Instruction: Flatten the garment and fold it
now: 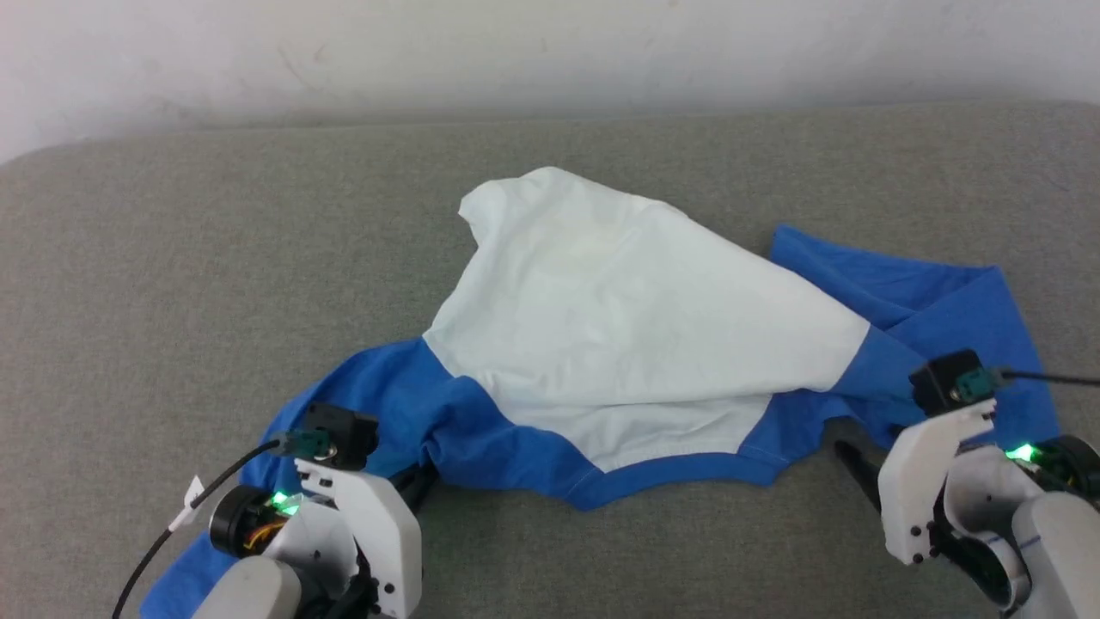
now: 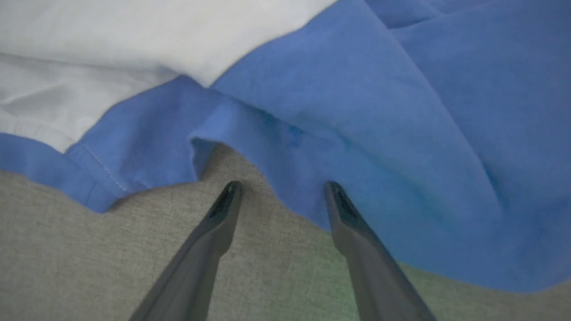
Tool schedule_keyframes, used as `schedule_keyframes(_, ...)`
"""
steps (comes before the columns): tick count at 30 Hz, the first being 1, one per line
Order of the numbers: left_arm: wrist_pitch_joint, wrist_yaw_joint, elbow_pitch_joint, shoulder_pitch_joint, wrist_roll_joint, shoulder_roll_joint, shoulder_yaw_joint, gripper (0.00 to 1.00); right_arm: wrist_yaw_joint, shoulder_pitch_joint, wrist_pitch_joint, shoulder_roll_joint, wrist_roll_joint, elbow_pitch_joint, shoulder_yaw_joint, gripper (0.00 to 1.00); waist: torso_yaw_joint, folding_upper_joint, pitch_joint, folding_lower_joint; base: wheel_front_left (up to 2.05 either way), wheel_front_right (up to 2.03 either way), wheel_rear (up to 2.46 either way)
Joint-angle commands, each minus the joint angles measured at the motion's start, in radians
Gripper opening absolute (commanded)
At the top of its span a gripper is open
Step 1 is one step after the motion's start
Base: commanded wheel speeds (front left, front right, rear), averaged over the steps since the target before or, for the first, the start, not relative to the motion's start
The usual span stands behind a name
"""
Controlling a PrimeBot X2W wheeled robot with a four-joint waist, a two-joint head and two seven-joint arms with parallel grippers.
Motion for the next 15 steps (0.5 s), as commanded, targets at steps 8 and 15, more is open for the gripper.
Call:
schedule_keyframes(8,0.002,0.0,-0.01,-0.011,-0.007,-0.002,-0.009,0.0,-0.001,-0.106,0.245,-0.058,0.125,0.177,0.162,0.24,0.026,0.0001,0.031,-0.0001,0.0,0.0,0.0)
schedule_keyframes(15,-0.02,0.012,-0.017,0.004,-0.015,0.005,0.007,0.0,-0.001,-0.134,0.2,-0.085,0.186,0.112,0.18,0.0,0.014,0.0001,-0.013,-0.0001,0.0,0.0,0.0)
